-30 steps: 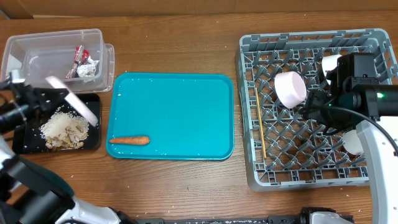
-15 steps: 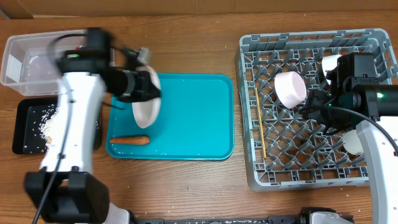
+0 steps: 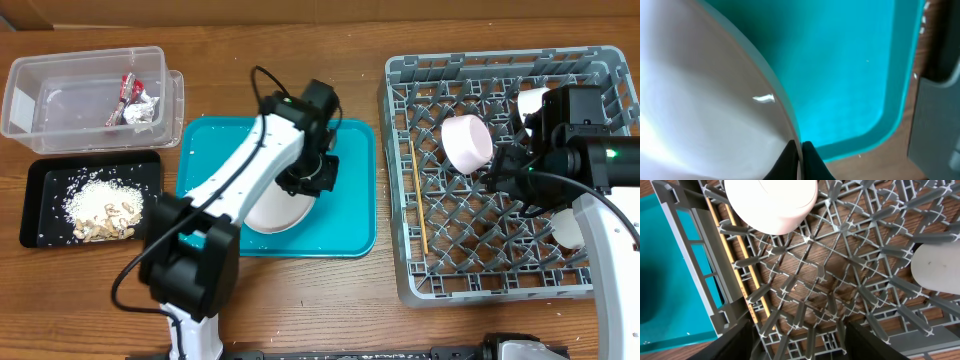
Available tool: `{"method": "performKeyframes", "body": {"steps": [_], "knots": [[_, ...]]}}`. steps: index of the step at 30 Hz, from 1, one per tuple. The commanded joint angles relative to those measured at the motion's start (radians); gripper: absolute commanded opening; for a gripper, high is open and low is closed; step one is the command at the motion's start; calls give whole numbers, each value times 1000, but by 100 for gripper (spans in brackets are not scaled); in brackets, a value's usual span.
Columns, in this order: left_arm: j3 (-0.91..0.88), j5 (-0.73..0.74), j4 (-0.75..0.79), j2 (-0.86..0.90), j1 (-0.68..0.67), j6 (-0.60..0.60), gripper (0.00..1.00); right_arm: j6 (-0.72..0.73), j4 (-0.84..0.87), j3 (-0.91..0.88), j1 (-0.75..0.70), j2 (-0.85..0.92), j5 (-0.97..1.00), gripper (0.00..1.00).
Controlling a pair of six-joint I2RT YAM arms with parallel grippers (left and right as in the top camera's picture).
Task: Sort waste into correct bins and load items into the dishwasher
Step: 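Carry the empty plate back and set it on the teal tray, then reach the right gripper to the white plate and grasp its rim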
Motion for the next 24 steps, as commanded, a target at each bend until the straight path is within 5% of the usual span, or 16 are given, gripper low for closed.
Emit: {"method": "performKeyframes", "body": {"steps": [1, 4, 9, 11, 14, 18, 24], "knots": [[0, -32, 16, -2, -5, -29, 21, -4, 3, 2, -6, -3, -3, 62], [26, -42, 11, -23, 9, -29, 51, -4, 3, 2, -6, -3, -3, 62], [94, -121, -37, -138, 68, -31, 61, -4, 13, 2, -6, -3, -13, 89], [100, -144, -45, -200, 99, -49, 65, -10, 29, 3, -6, -3, -50, 90], [100, -174, -70, -303, 172, -90, 100, -79, 72, 3, -6, -3, -181, 89], [100, -178, -141, -431, 338, -126, 100, -82, 143, 5, 31, -3, -327, 86], [99, -178, -250, -520, 595, -164, 100, -49, 237, 5, 249, 9, -270, 86]]}}
